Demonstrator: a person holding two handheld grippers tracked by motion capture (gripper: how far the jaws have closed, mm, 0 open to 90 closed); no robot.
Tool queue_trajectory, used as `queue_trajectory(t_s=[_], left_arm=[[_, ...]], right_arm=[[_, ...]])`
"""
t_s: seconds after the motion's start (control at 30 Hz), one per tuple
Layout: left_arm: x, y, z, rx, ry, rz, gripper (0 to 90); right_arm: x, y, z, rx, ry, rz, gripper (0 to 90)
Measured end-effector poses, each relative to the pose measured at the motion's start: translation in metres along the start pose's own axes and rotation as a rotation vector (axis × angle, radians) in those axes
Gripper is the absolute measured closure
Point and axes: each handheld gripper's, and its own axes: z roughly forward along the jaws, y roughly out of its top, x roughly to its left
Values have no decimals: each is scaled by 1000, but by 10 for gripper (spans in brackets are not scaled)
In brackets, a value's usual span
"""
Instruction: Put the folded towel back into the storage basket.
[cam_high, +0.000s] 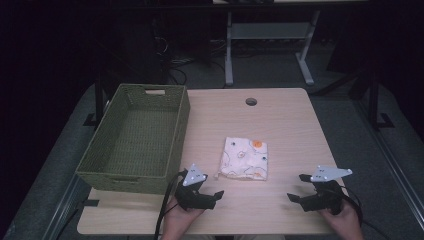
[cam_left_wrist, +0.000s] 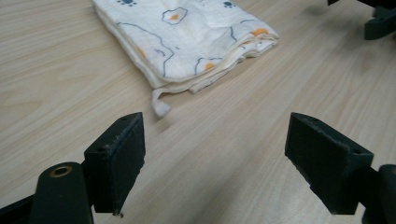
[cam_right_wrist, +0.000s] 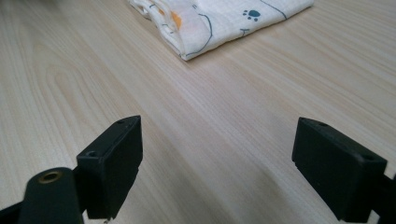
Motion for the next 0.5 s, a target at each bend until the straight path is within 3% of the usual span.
queue_trajectory(t_s=[0.2, 0.33, 0.5], left_arm=[[5, 4, 4, 32, -54, 10, 200], [7, 11, 8, 76, -65, 54, 201], [9, 28, 15, 91, -95, 88, 218]], right_arm=[[-1, -1, -2, -16, 5, 10, 159], [-2, 0, -4, -25, 1, 15, 159], [-2, 2, -3, -24, 4, 16, 159]])
